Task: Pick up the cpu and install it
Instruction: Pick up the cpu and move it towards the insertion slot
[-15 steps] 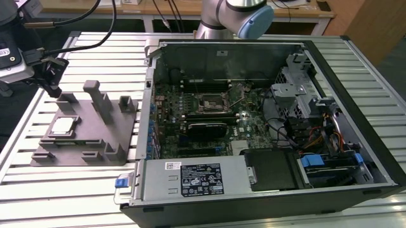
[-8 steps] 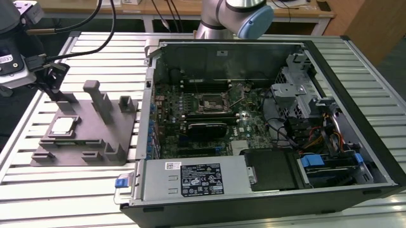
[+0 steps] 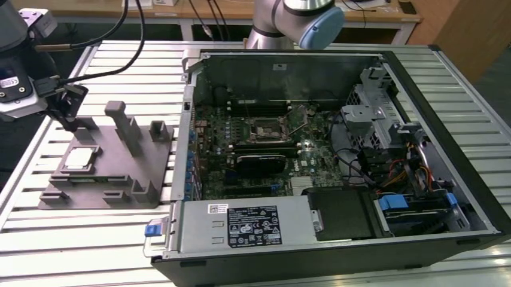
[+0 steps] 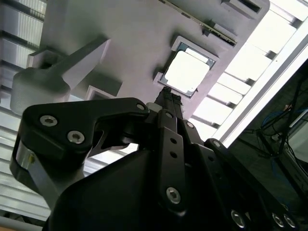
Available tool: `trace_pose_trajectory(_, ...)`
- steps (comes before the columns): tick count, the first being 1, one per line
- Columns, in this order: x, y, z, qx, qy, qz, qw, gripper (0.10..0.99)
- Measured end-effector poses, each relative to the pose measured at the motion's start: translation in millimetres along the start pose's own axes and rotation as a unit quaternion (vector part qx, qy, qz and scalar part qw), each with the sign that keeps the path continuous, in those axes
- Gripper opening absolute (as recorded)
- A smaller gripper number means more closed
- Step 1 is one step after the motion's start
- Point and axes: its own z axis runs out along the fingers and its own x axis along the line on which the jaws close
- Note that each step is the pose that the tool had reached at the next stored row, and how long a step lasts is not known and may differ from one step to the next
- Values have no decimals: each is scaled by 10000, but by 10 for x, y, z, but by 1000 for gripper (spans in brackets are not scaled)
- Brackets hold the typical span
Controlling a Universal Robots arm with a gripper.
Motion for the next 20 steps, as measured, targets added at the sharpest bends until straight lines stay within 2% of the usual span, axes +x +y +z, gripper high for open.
trace_pose_trajectory(20, 75, -18, 239, -1, -1, 0, 10000, 106)
